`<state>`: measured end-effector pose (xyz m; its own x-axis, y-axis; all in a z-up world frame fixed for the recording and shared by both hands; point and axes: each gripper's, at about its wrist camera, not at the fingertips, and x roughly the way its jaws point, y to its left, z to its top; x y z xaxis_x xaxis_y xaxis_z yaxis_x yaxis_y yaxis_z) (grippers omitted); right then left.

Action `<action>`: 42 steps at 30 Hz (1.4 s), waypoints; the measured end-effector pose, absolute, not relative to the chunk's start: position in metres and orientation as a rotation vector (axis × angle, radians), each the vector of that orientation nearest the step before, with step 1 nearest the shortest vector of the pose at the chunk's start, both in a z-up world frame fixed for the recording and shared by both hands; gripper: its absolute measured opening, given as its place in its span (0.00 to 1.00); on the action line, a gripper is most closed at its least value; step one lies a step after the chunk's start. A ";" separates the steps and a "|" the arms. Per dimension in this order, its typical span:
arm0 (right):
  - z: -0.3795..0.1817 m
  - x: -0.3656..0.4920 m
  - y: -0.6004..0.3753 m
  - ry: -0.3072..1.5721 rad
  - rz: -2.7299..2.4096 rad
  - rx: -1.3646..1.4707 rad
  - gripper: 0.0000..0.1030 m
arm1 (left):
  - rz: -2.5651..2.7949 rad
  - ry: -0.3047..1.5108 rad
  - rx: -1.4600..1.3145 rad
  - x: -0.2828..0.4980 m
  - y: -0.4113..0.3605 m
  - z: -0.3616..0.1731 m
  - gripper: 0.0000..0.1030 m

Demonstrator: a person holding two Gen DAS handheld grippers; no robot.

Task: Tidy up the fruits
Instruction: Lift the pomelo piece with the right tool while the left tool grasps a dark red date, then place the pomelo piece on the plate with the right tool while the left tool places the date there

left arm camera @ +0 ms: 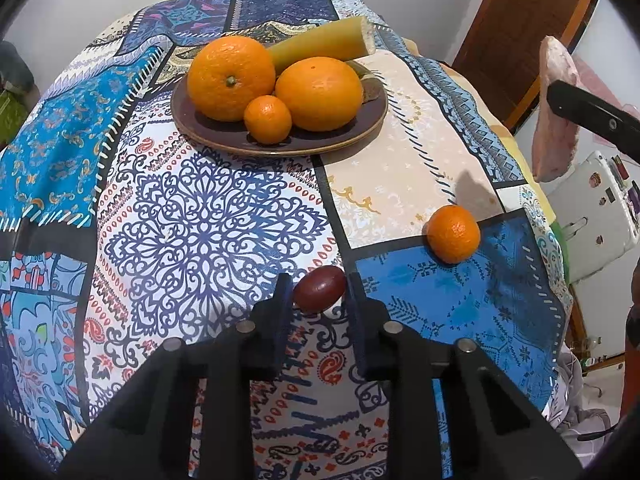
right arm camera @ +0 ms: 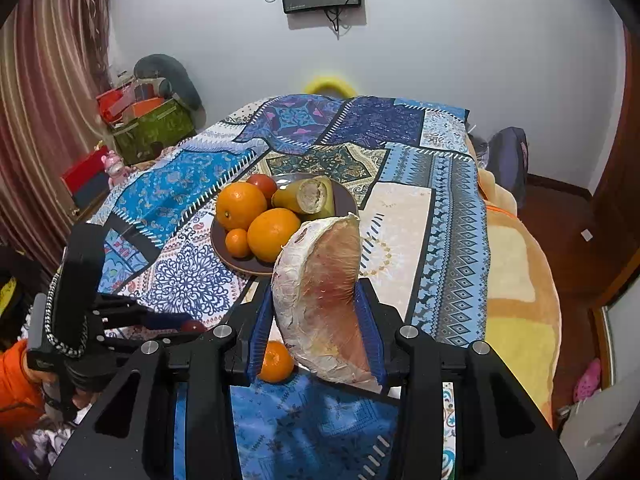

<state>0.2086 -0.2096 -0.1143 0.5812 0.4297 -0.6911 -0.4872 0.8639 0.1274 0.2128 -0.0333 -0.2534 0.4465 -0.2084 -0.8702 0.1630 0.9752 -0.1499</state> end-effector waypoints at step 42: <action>-0.134 0.335 -0.077 0.902 0.682 -0.053 0.36 | -0.164 0.966 -0.058 0.316 0.027 -0.238 0.25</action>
<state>0.3351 -0.0767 -0.1344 0.4260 0.5244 -0.7372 -0.5670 0.7898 0.2341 0.3157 0.0274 -0.2381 0.5571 -0.1648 -0.8139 0.1135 0.9860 -0.1220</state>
